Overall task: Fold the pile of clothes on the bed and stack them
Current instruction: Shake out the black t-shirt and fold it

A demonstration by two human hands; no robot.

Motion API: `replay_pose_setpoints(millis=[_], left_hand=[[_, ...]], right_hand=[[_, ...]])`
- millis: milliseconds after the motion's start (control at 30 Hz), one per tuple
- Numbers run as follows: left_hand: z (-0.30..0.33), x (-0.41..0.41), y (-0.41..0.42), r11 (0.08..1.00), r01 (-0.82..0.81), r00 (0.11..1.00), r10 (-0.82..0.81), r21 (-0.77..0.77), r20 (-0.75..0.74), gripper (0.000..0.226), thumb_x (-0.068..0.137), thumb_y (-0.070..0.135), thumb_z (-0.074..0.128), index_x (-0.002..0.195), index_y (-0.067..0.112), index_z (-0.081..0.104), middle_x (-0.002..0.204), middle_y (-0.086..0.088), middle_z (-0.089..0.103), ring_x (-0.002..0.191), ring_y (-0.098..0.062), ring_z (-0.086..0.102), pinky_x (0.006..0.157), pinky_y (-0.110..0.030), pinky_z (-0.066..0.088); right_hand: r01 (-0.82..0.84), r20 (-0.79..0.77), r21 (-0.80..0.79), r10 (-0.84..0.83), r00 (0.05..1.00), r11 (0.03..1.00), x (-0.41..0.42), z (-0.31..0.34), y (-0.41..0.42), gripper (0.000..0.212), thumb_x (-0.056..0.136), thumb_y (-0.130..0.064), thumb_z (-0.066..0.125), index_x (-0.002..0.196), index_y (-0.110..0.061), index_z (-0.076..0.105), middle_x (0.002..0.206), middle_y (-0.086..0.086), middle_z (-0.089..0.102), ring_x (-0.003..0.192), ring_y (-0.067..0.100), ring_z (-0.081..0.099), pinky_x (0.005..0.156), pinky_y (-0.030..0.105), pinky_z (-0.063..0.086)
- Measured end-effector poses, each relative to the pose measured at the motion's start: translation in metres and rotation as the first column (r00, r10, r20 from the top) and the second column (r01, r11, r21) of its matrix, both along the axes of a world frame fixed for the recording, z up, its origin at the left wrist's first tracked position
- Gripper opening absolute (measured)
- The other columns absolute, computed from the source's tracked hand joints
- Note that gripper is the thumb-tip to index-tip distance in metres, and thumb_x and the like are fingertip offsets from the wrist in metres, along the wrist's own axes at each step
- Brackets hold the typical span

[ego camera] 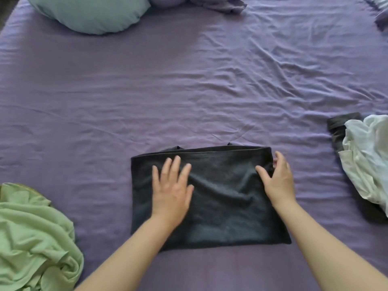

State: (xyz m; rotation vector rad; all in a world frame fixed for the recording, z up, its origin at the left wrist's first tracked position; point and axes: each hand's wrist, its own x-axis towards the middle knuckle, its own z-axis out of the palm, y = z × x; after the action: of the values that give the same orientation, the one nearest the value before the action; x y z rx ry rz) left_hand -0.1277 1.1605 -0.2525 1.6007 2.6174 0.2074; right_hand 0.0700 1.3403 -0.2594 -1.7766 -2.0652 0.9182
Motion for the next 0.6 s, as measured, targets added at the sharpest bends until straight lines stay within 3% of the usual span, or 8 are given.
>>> replay_pose_setpoints(millis=[133,267,367,433,533,600], left_hand=[[-0.012,0.052,-0.008,0.967,0.201,0.976,-0.185,-0.154,0.112,0.061,0.084,0.054,0.041,0.136,0.025,0.053,0.148,-0.012,0.043,0.134,-0.034,0.043,0.103,-0.062,0.036],[-0.023,0.078,0.006,0.908,0.377,0.925,-0.362,-0.182,0.111,0.064,0.089,0.059,0.035,0.144,0.028,0.042,0.154,-0.010,0.032,0.141,-0.034,0.031,0.107,-0.060,0.023],[-0.031,0.076,0.024,0.869,0.424,0.905,-0.400,-0.253,0.145,0.072,0.092,0.067,0.017,0.153,0.030,0.009,0.161,-0.008,0.000,0.147,-0.032,-0.010,0.111,-0.063,-0.004],[-0.037,0.074,0.030,0.836,0.444,0.896,-0.402,-0.323,0.190,0.073,0.091,0.069,0.007,0.150,0.032,-0.013,0.157,-0.005,-0.022,0.140,-0.028,-0.034,0.109,-0.062,-0.020],[-0.032,0.074,0.033,0.810,0.460,0.887,-0.399,-0.363,0.234,0.074,0.093,0.067,0.016,0.150,0.031,-0.014,0.156,-0.005,-0.026,0.140,-0.027,-0.034,0.109,-0.059,-0.022],[-0.017,0.068,0.039,0.827,0.459,0.875,-0.356,-0.325,0.329,0.070,0.096,0.060,0.027,0.153,0.029,0.001,0.160,-0.003,-0.013,0.145,-0.026,-0.021,0.113,-0.056,-0.016]], right_hand=[[-0.078,0.005,0.053,0.078,0.997,0.995,0.020,-0.005,-0.045,0.071,0.084,-0.015,0.071,0.143,-0.002,0.034,0.142,0.019,0.043,0.132,0.032,0.040,0.109,0.037,0.030],[0.005,-0.007,-0.054,-0.005,1.000,0.999,0.033,-0.004,-0.062,0.075,0.084,-0.016,0.071,0.146,-0.008,0.029,0.143,0.013,0.044,0.131,0.027,0.042,0.103,0.037,0.035],[0.051,-0.020,-0.156,-0.055,0.998,0.986,0.036,0.003,-0.054,0.069,0.084,-0.018,0.071,0.143,-0.010,0.036,0.135,0.010,0.053,0.125,0.025,0.048,0.100,0.035,0.038],[0.046,-0.020,-0.196,-0.051,0.999,0.980,0.035,0.009,-0.047,0.059,0.084,-0.018,0.071,0.137,-0.013,0.045,0.124,0.007,0.061,0.116,0.024,0.055,0.094,0.034,0.042],[0.002,-0.099,-0.300,-0.033,0.995,0.954,0.029,0.025,-0.045,0.044,0.083,-0.014,0.070,0.123,-0.022,0.054,0.108,-0.006,0.067,0.102,0.016,0.062,0.084,0.029,0.047],[-0.044,-0.218,-0.394,-0.047,0.975,0.918,0.020,0.039,-0.046,0.041,0.082,-0.008,0.068,0.116,-0.029,0.055,0.103,-0.012,0.068,0.095,0.009,0.065,0.078,0.025,0.050]])
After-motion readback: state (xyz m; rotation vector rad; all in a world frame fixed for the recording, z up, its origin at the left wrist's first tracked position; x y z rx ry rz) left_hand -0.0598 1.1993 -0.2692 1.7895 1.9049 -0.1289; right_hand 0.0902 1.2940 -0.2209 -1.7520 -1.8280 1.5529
